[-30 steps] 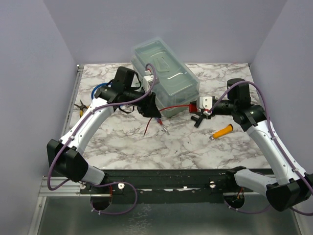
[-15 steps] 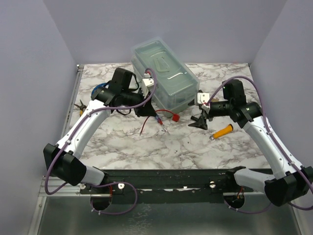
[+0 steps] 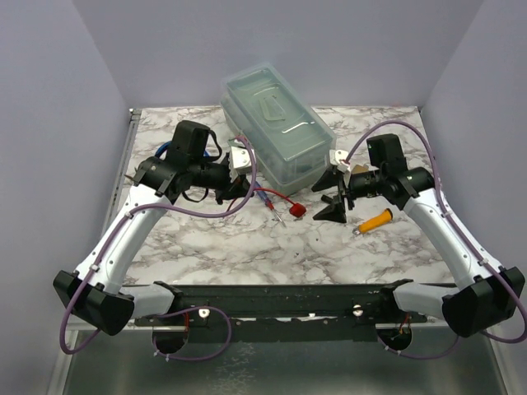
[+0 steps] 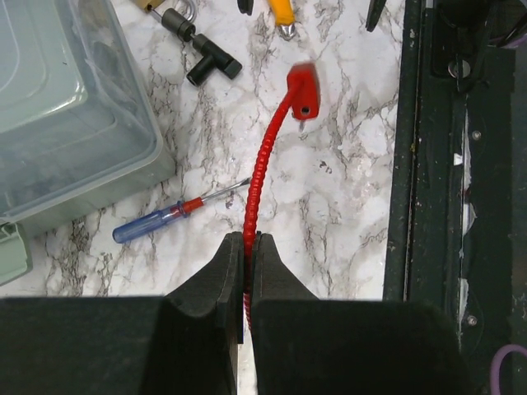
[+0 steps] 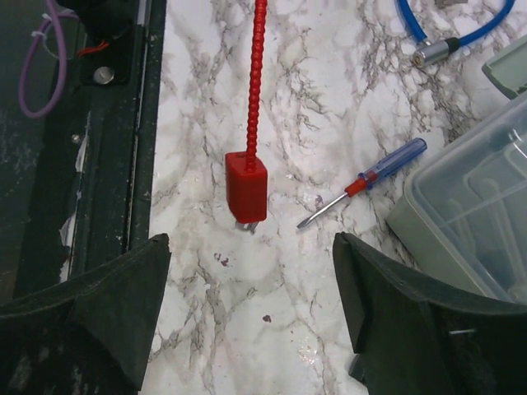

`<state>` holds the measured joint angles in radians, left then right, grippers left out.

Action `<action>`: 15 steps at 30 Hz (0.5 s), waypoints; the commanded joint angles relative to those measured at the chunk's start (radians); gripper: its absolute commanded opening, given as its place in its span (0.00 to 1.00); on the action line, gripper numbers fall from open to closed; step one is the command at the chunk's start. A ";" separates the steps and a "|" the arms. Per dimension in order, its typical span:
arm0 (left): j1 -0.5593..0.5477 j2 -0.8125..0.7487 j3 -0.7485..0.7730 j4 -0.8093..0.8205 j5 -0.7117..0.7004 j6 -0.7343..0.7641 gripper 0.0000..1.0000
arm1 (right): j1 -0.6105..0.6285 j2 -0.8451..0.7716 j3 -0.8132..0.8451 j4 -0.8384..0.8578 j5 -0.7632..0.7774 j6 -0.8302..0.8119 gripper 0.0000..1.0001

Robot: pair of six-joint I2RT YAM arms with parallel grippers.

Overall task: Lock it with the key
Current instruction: Lock the lock.

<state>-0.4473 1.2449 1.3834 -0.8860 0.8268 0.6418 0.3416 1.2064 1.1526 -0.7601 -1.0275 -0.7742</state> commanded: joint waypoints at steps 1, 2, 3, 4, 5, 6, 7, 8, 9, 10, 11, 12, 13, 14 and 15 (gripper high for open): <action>-0.011 -0.003 0.049 -0.004 0.053 0.043 0.00 | 0.008 0.031 0.013 -0.038 -0.111 0.021 0.81; -0.013 -0.004 0.052 -0.004 0.056 0.040 0.00 | 0.008 0.035 0.011 -0.041 -0.122 0.019 0.78; -0.014 -0.005 0.054 -0.002 0.059 0.037 0.00 | 0.008 0.038 0.008 -0.046 -0.135 0.014 0.77; -0.014 -0.007 0.054 0.000 0.059 0.035 0.00 | 0.008 0.039 0.005 -0.050 -0.148 0.011 0.76; -0.016 -0.008 0.053 0.003 0.062 0.034 0.00 | 0.008 0.042 0.002 -0.051 -0.157 0.012 0.76; -0.016 -0.012 0.050 0.006 0.065 0.033 0.00 | 0.008 0.046 -0.001 -0.050 -0.162 0.012 0.76; -0.016 -0.014 0.049 0.009 0.067 0.032 0.00 | 0.008 0.050 -0.001 -0.045 -0.163 0.015 0.76; -0.017 -0.016 0.048 0.011 0.071 0.031 0.00 | 0.007 0.054 -0.002 -0.039 -0.160 0.021 0.76; -0.019 -0.015 0.047 0.013 0.074 0.031 0.00 | 0.008 0.060 0.000 -0.035 -0.155 0.023 0.76; -0.023 -0.016 0.050 0.014 0.076 0.032 0.00 | 0.008 0.065 0.003 -0.030 -0.152 0.027 0.76; -0.027 -0.014 0.053 0.015 0.078 0.030 0.00 | 0.008 0.069 0.007 -0.026 -0.153 0.032 0.76; -0.031 -0.012 0.057 0.017 0.079 0.026 0.00 | 0.008 0.074 0.012 -0.025 -0.156 0.033 0.76; -0.036 -0.009 0.064 0.020 0.082 0.020 0.00 | 0.009 0.078 0.017 -0.025 -0.159 0.035 0.76; -0.040 -0.007 0.070 0.023 0.085 0.015 0.00 | 0.010 0.082 0.019 -0.023 -0.162 0.041 0.76; -0.044 -0.004 0.076 0.026 0.086 0.009 0.00 | 0.009 0.085 0.021 -0.022 -0.161 0.041 0.75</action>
<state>-0.4725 1.2457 1.4048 -0.8944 0.8486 0.6537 0.3420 1.2724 1.1526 -0.7792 -1.1450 -0.7517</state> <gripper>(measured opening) 0.041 0.760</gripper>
